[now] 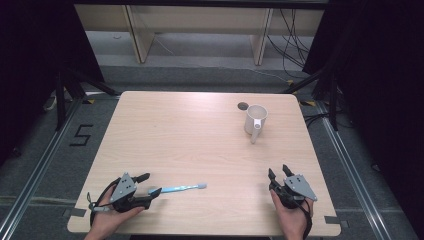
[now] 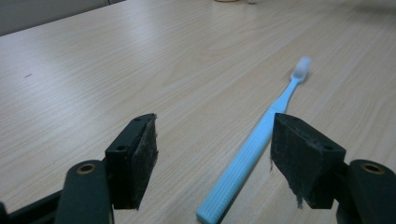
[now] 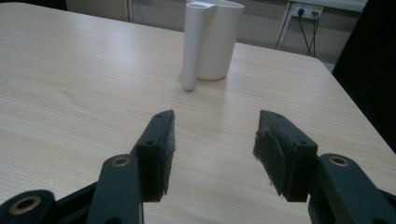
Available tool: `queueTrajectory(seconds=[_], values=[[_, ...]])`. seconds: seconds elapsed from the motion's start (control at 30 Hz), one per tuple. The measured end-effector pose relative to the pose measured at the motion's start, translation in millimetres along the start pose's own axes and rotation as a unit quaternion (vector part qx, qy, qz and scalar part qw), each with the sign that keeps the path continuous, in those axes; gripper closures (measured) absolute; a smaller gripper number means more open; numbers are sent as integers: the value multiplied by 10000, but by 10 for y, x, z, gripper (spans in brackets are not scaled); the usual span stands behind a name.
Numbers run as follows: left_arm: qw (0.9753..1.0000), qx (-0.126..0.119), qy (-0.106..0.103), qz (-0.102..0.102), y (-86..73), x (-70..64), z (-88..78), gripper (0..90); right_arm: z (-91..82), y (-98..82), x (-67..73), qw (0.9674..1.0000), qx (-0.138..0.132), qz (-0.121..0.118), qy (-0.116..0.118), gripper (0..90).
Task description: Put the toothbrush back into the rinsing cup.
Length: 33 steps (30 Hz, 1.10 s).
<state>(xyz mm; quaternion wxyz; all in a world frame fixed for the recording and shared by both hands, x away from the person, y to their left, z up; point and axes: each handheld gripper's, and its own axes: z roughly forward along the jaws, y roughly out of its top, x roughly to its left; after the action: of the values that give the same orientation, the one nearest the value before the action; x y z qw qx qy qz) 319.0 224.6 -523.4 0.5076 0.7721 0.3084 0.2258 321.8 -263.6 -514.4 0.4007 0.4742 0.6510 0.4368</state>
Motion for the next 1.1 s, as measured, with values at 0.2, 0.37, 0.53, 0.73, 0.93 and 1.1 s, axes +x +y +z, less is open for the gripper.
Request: queueTrajectory(seconds=[0.2, 0.37, 0.53, 0.73, 0.93, 1.1], values=[[9997, -31, -72, -213, -2, 50, -25, 313, -2, -1, -33, 9999, -21, 126, 6, 477], [9995, -155, -56, -253, -13, 56, -60, 317, -1, -3, -21, 9999, -7, 114, 112, 493], [9993, -181, -49, -317, -18, 61, -73, 316, -4, -2, -30, 9999, 8, 109, 89, 495], [9993, -123, -62, -342, -13, 67, -63, 310, 2, -3, -37, 9997, -7, 217, 136, 494], [9991, -87, -137, -386, -7, 92, -56, 312, 2, -1, -37, 9996, 11, 244, 123, 492], [9992, -30, -238, -317, 63, 86, -55, 314, 9, 1, -28, 9996, 40, 241, 156, 488]])
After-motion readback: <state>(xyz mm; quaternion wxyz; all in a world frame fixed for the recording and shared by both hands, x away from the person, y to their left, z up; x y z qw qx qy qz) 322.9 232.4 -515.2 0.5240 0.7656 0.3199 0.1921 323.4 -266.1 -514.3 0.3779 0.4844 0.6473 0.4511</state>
